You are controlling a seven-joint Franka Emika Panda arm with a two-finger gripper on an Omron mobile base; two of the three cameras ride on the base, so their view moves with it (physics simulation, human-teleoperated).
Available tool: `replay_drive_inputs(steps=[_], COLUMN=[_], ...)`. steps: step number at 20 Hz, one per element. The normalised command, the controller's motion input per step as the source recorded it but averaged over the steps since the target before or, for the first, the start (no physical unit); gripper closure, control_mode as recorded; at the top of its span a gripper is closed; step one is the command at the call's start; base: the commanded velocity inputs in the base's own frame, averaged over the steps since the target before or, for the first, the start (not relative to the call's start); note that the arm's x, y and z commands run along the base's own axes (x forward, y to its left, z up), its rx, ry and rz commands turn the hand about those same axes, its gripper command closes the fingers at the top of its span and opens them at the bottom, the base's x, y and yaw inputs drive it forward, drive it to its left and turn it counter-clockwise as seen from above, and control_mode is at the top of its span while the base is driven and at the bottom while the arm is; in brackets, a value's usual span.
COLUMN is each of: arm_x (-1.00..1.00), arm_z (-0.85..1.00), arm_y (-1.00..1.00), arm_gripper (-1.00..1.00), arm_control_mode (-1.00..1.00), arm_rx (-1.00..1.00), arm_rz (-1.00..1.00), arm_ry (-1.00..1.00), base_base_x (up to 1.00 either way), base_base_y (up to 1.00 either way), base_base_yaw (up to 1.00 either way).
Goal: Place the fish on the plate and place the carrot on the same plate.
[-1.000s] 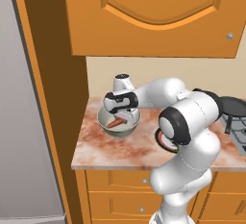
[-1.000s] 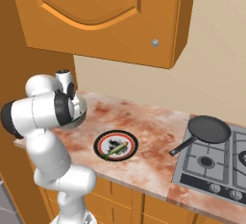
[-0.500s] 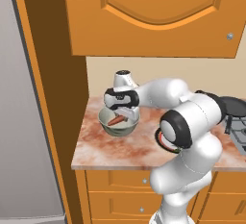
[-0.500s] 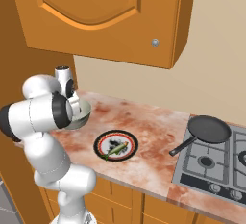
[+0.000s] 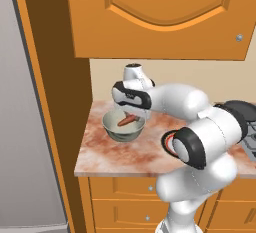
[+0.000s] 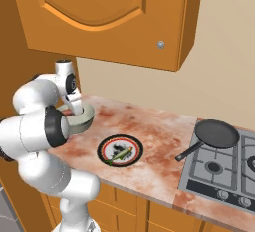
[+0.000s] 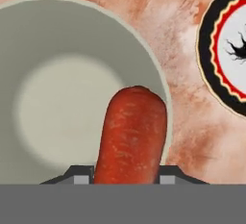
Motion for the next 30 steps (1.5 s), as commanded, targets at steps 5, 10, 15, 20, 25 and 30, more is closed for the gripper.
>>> replay_drive_inputs(steps=[5, 10, 15, 20, 25, 30], arm_x=[-0.84, -0.61, -0.17, 0.22, 0.55, 0.25], arm_z=[0.0, 0.0, -0.01, -0.31, -0.76, -0.3], arm_y=[-0.83, -0.95, -1.0, -0.87, -0.3, -0.04], arm_gripper=[1.0, 1.0, 1.0, 1.0, 1.0, 1.0], arm_control_mode=[-1.0, -1.0, -1.0, -1.0, -1.0, -1.0], arm_rx=[0.0, 0.0, 0.0, 0.0, 0.0, 0.0], arm_rz=[0.1, 0.16, 0.13, 0.06, 0.0, 0.0], arm_ry=[-0.09, 0.0, 0.01, 0.08, 0.08, 0.01], base_base_x=[0.0, 0.0, 0.0, 0.0, 0.0, 0.0], base_base_y=[0.0, 0.0, 0.0, 0.0, 0.0, 0.0], base_base_yaw=[0.0, 0.0, 0.0, 0.0, 0.0, 0.0])
